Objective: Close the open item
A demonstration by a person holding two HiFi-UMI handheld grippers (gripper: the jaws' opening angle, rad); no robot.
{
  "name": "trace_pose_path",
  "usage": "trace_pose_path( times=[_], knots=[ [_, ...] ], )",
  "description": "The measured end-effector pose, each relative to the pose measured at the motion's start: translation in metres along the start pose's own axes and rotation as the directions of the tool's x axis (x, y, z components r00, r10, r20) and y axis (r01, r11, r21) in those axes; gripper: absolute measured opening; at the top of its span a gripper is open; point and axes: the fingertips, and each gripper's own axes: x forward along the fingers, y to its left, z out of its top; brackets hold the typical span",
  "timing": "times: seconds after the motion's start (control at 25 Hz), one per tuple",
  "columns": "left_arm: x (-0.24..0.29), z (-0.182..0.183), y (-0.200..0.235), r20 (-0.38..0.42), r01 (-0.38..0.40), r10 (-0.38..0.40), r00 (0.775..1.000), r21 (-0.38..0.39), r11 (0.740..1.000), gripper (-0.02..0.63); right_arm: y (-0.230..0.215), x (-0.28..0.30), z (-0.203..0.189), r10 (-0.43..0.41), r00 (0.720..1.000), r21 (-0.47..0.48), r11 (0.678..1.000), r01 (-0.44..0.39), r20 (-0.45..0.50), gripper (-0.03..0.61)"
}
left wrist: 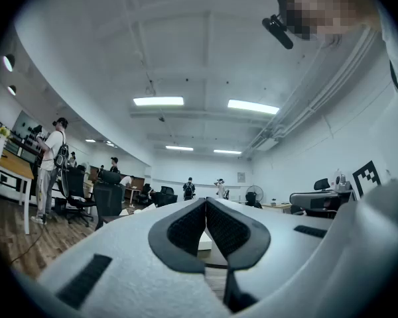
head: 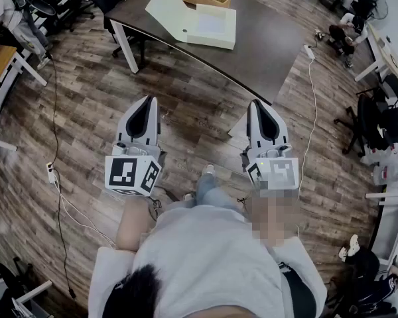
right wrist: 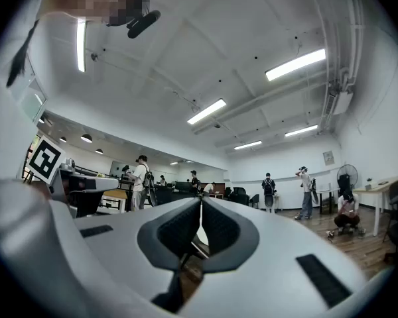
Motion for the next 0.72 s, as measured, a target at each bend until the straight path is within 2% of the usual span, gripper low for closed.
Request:
trace_pose_path(
  times=[0.32,0.72],
  knots=[
    [0.019,-0.006,0.003,-0.006,-0.004,0.004,1.0,-0.002,1.0,0.009,-0.01,0.017,-0.006,0.008,1.0,0.007,1.0,-0.008,-0.002,0.014],
    [0.067,-0.011,0.016,0.003,-0.022,0.022,1.0,0.003,1.0,0.009,-0.035,0.063,-0.012,0.024,1.0,0.005,1.0,-0.024,0.009,0.013]
  ],
)
